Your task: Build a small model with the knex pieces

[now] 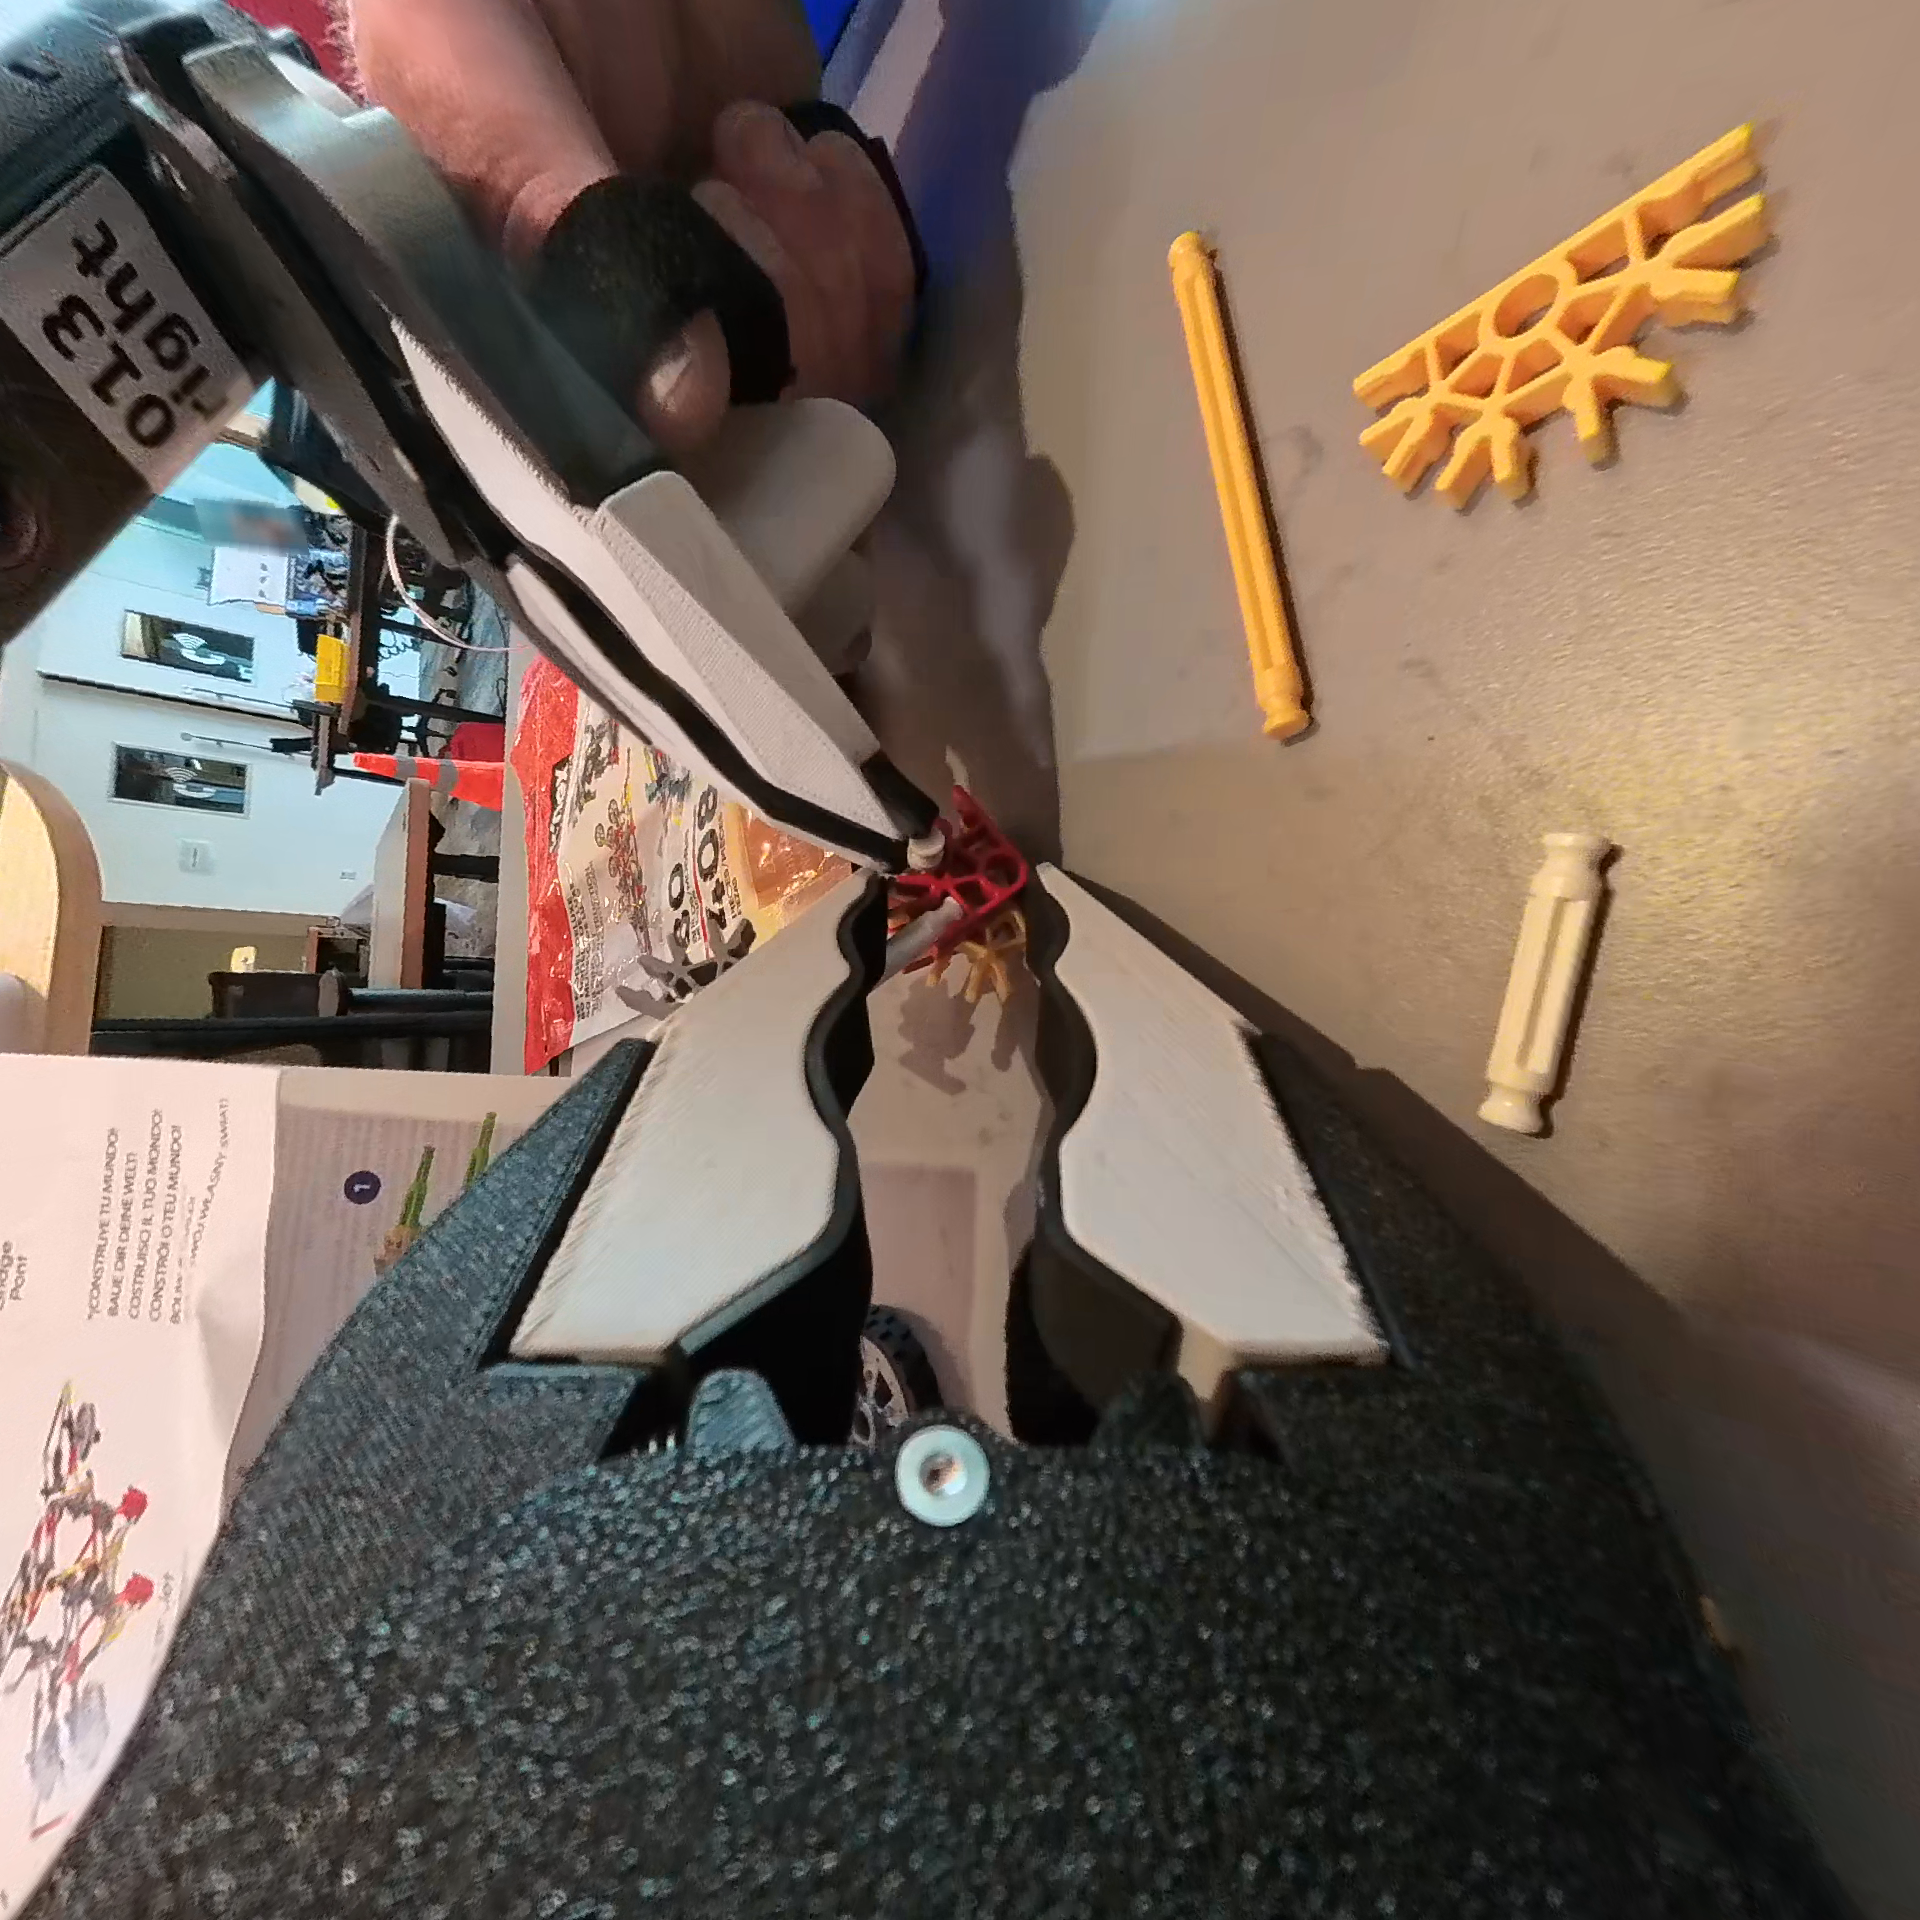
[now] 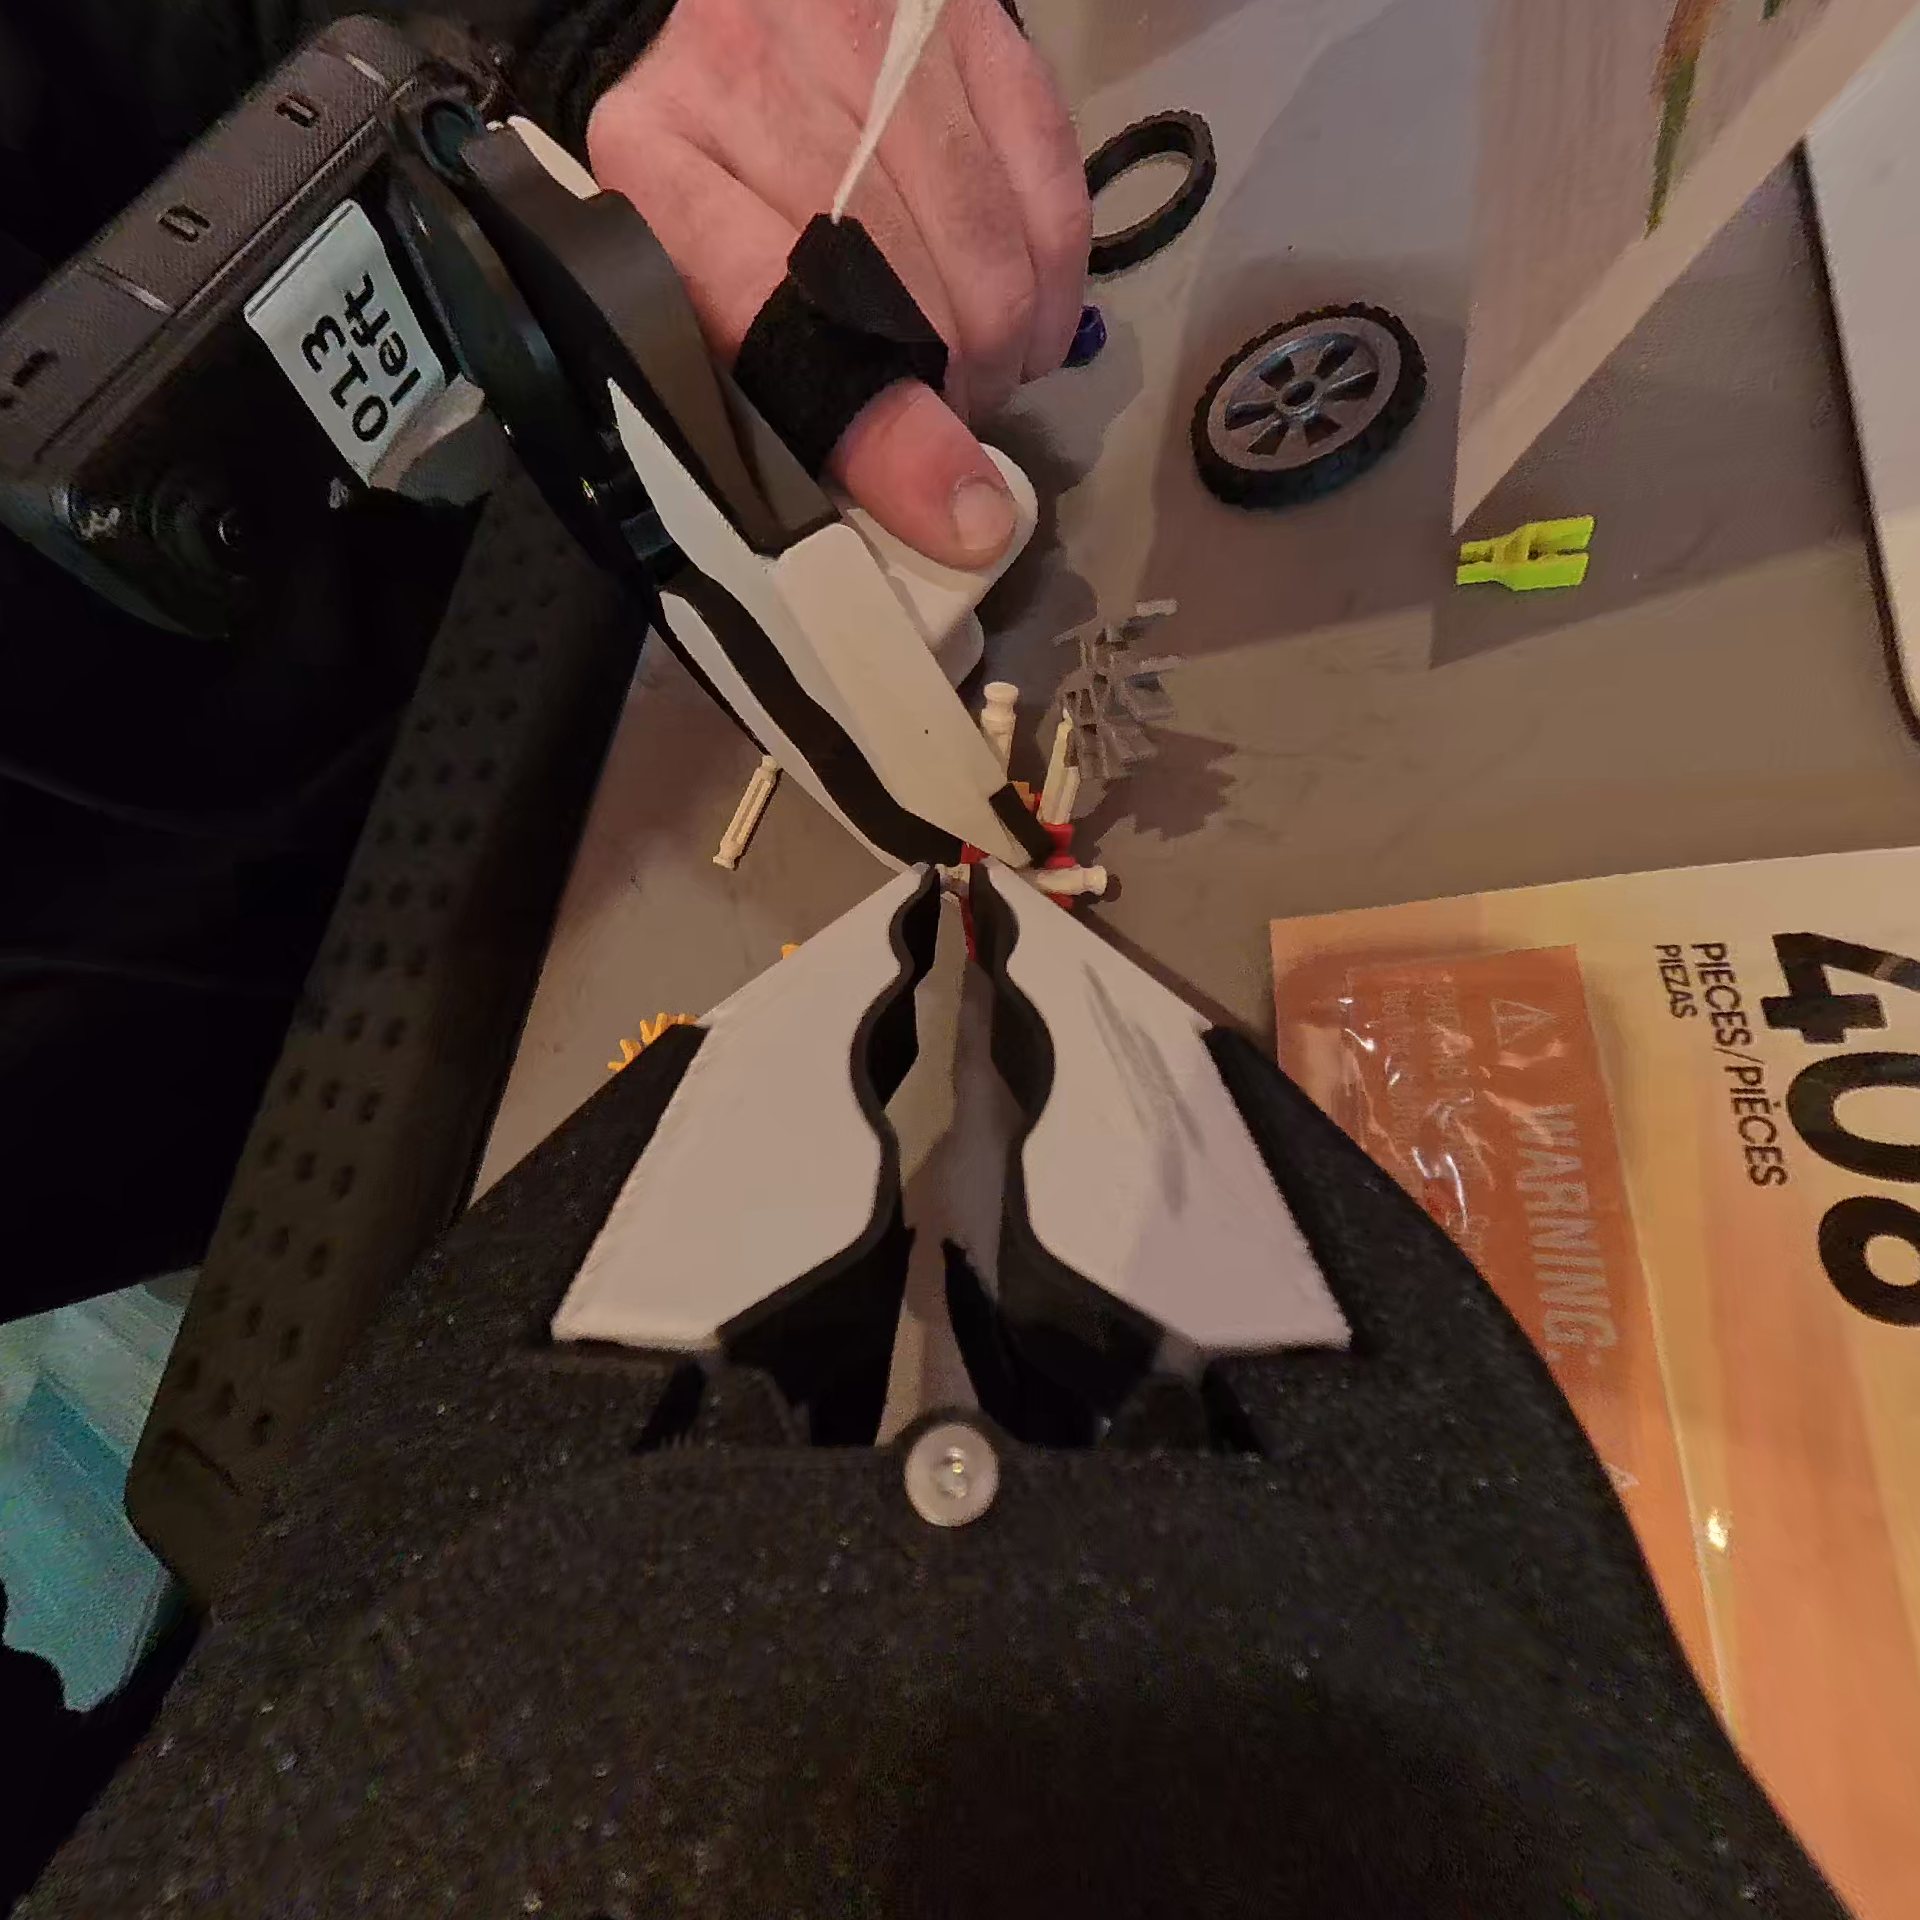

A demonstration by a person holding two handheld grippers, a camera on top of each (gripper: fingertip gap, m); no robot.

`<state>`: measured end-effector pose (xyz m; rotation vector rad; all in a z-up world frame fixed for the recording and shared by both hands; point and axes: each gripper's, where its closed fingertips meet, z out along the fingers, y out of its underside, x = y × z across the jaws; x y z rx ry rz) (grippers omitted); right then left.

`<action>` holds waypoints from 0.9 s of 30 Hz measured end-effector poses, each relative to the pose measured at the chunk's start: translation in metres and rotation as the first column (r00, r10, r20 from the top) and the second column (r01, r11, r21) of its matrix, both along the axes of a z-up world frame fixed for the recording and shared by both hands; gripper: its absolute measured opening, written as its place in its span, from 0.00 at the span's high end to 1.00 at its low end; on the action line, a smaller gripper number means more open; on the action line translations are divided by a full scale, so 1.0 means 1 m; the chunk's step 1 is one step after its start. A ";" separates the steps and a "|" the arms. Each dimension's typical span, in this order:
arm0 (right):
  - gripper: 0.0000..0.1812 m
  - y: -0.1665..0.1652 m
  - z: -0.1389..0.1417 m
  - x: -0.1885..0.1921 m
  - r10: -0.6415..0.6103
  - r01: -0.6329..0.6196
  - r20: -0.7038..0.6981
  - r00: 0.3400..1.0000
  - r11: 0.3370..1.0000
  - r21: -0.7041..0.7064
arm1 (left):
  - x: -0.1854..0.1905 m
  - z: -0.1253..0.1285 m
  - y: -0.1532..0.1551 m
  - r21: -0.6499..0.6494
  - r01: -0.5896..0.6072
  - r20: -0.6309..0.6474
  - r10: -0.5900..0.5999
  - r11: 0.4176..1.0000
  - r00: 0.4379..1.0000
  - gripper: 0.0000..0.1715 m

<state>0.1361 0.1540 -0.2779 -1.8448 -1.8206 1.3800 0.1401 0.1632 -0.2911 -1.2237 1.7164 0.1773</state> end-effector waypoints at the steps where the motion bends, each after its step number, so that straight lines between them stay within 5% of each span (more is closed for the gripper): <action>1: 0.97 0.000 0.000 0.000 -0.001 0.001 0.002 1.000 1.000 -0.003 | 0.000 0.000 0.000 0.002 0.001 -0.001 -0.001 1.000 1.000 0.85; 14: 0.98 0.001 -0.001 0.001 0.096 -0.093 0.096 0.991 0.995 -0.033 | 0.000 0.000 0.001 0.001 -0.001 0.010 0.001 1.000 1.000 0.86; 22: 1.00 0.004 -0.001 0.000 0.104 -0.080 0.086 0.991 0.965 -0.248 | 0.000 0.000 0.003 -0.016 -0.003 0.033 0.003 1.000 0.999 0.85; 27: 1.00 0.003 -0.002 0.001 0.089 -0.069 0.163 0.983 0.990 -0.122 | 0.001 0.000 0.003 -0.021 -0.005 0.041 0.006 1.000 0.999 0.85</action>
